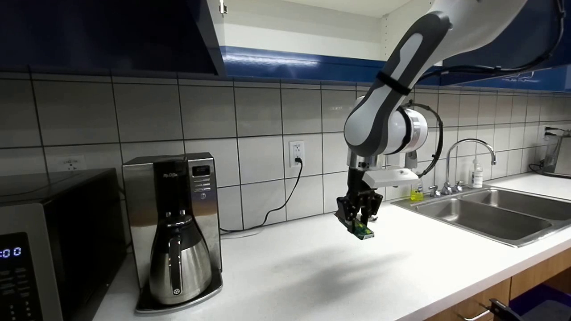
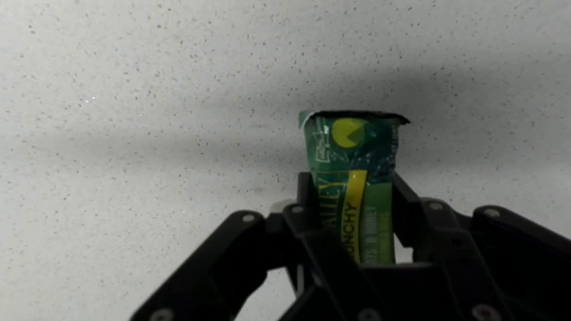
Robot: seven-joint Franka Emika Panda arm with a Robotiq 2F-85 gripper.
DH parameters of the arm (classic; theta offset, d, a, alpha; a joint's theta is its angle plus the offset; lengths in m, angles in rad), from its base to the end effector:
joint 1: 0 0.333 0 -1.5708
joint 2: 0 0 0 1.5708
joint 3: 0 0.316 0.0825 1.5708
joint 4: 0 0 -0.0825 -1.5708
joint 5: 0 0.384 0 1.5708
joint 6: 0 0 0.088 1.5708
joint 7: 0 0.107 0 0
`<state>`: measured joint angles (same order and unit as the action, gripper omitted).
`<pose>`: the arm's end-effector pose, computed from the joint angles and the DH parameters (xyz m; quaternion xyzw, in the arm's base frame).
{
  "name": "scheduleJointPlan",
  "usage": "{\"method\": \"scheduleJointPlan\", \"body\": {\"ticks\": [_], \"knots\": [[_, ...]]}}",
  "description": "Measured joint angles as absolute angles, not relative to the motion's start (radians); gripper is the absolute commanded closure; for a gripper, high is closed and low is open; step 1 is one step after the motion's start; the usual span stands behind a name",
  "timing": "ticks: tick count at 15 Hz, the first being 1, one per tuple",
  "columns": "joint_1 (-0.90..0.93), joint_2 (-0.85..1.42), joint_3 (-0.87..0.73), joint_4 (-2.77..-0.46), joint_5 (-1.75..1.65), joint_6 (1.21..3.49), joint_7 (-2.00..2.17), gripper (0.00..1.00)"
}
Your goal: Put the green packet in the open upper cabinet.
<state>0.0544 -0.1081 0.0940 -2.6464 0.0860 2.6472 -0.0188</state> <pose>0.4284 0.0610 0.2896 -0.9973 -0.0468 -0.0531 0.0208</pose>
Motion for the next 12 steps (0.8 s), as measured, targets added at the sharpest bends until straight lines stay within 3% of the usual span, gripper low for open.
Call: {"method": "scheduleJointPlan", "body": {"ticks": [12], "knots": [[0.089,-0.554,0.17,-2.686,0.042,2.483,0.151,0.84]]}}
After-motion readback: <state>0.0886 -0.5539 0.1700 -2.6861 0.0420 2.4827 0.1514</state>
